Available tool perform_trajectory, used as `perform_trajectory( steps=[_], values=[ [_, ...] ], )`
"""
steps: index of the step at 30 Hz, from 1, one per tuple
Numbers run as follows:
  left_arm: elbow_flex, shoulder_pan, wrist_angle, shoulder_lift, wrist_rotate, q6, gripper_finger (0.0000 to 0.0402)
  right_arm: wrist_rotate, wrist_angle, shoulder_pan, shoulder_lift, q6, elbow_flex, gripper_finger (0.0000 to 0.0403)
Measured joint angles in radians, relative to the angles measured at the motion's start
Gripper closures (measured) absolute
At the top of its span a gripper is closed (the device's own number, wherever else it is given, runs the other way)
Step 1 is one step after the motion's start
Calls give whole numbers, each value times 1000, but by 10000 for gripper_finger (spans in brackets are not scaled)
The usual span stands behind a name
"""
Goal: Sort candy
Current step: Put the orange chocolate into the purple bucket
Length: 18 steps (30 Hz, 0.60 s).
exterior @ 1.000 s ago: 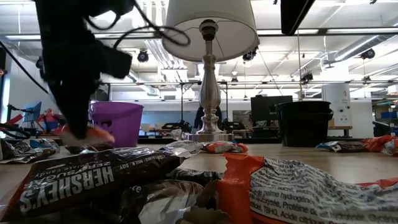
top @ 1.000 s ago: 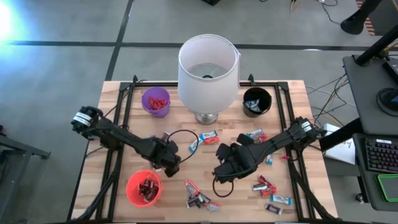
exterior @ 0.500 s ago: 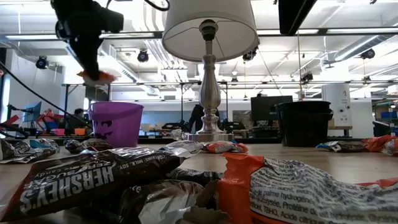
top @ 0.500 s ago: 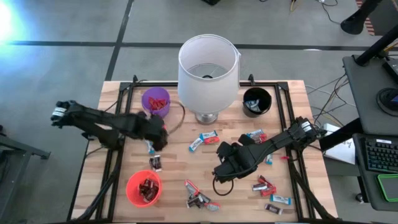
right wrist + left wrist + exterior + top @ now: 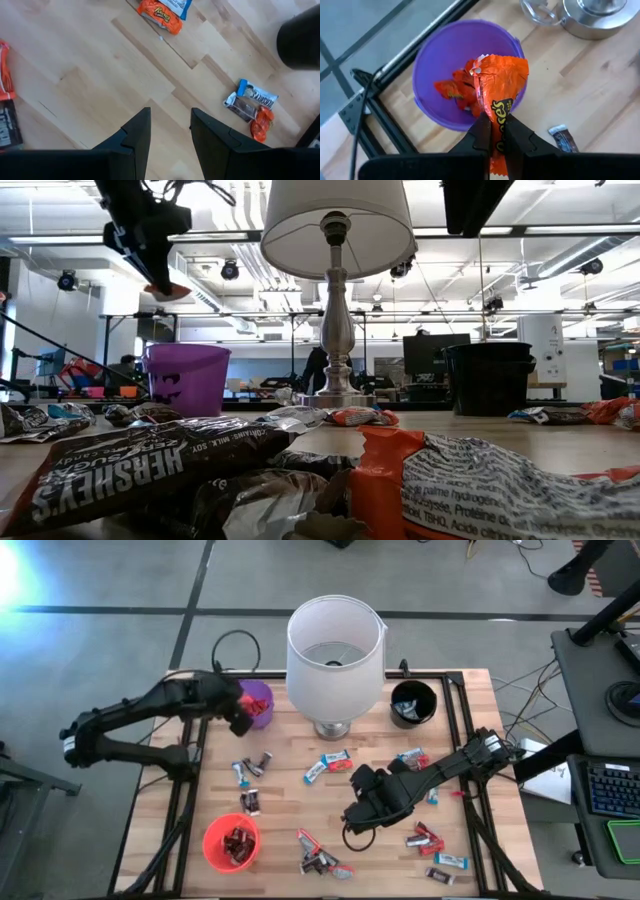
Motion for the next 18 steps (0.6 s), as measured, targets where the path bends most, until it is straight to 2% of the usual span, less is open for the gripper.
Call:
perform_trajectory(
  steps=[5, 9, 13, 18],
  values=[
    [0, 107, 55, 18, 35, 124, 401, 0, 0, 0, 0, 46, 0, 275],
    [-1, 145, 98, 51, 37, 209, 393, 0, 0, 0, 0, 75, 0, 275],
    [1, 151, 118, 79, 38, 249, 360, 0, 0, 0, 0, 109, 0, 275],
    [43, 151, 111, 109, 62, 304, 300, -10, -1, 0, 0, 145, 0, 275]
  ],
)
